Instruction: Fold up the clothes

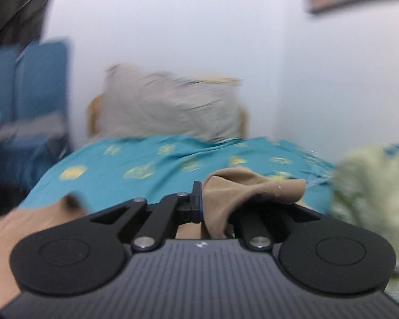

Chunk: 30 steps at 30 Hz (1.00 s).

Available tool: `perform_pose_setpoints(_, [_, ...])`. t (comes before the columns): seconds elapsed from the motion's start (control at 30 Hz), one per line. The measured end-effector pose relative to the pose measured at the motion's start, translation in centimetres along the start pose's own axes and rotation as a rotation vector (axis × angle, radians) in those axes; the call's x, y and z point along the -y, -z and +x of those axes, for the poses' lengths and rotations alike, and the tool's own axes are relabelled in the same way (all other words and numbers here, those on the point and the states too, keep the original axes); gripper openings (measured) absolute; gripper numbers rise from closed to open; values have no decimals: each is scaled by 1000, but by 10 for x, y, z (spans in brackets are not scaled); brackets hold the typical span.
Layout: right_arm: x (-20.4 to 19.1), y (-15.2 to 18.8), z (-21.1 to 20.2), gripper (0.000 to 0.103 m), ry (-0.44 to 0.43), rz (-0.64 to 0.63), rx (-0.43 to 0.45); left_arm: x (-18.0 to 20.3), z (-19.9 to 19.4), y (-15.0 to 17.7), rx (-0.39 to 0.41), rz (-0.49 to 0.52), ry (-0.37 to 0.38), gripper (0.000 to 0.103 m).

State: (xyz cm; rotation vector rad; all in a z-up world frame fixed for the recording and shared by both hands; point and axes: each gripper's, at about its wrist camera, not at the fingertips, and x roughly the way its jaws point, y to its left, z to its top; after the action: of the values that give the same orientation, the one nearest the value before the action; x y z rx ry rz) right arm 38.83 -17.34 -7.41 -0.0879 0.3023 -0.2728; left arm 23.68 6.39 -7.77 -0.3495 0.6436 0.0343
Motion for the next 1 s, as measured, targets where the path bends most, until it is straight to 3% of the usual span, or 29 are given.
perform_pose_setpoints(0.17, [-100,38,19,9,-147,-234,-101,-26,2,-7,-7,-52,-51,102])
perform_pose_setpoints(0.27, [-118,56,40,12,-220,-244,-233,-34,7,-7,-18,-62,-59,102])
perform_pose_setpoints(0.33, [-110,57,42,15,-272,-202,-264,-34,13,-6,-29,-52,-57,102])
perform_pose_setpoints(0.4, [-92,48,36,59,-375,-115,-289,-31,17,-4,-39,-38,-48,102])
perform_pose_setpoints(0.43, [-83,43,32,93,-427,-75,-297,-28,18,-2,-42,-27,-42,102])
perform_pose_setpoints(0.47, [-73,38,24,101,-479,-41,-299,-25,18,-1,-44,-15,-37,102])
perform_pose_setpoints(0.67, [-8,-3,-63,101,-579,90,-259,1,7,10,-31,59,4,102])
perform_pose_setpoints(0.87, [73,-28,-165,101,-501,267,-315,32,-25,28,-32,140,85,102])
perform_pose_setpoints(1.0, [135,-22,-234,101,-490,397,-269,55,-48,46,-64,211,165,99])
